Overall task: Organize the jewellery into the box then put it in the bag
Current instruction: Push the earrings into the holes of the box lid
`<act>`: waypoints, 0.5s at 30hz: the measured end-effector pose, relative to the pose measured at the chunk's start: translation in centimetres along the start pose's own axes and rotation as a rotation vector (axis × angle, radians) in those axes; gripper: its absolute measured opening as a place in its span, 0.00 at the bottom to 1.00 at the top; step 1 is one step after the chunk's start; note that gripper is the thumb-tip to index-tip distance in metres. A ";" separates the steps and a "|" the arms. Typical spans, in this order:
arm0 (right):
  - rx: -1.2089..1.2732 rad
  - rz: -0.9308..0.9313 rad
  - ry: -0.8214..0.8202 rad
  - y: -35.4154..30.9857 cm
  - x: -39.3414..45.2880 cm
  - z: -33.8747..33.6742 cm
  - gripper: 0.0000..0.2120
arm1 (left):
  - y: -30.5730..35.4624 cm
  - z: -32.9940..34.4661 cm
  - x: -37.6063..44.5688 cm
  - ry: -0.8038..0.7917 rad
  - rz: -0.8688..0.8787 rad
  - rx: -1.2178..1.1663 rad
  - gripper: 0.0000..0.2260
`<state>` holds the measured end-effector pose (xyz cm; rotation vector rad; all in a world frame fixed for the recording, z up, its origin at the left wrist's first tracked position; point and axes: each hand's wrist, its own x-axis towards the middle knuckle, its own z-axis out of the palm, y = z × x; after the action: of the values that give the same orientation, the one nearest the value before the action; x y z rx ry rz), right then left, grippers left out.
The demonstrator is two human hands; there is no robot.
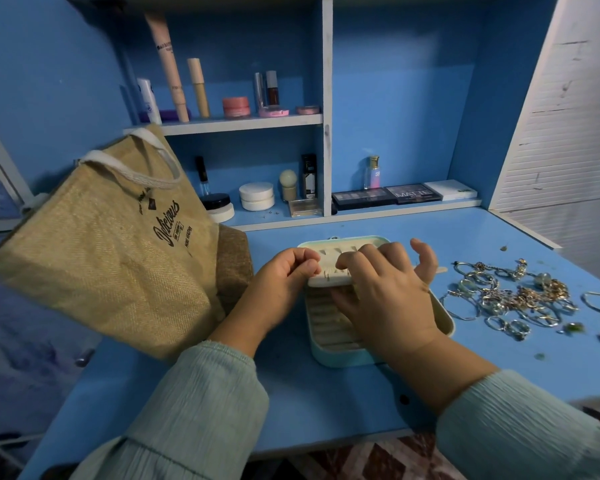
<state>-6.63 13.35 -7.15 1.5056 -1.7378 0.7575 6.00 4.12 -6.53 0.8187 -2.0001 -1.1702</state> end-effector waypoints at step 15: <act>-0.032 0.001 -0.030 -0.1 0.1 -0.1 0.14 | 0.3 -0.9 0.6 -0.092 -0.205 -0.146 0.09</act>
<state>-6.57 13.37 -6.99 1.5027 -1.7647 0.7077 6.32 3.38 -5.85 0.9258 -1.9105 -1.4770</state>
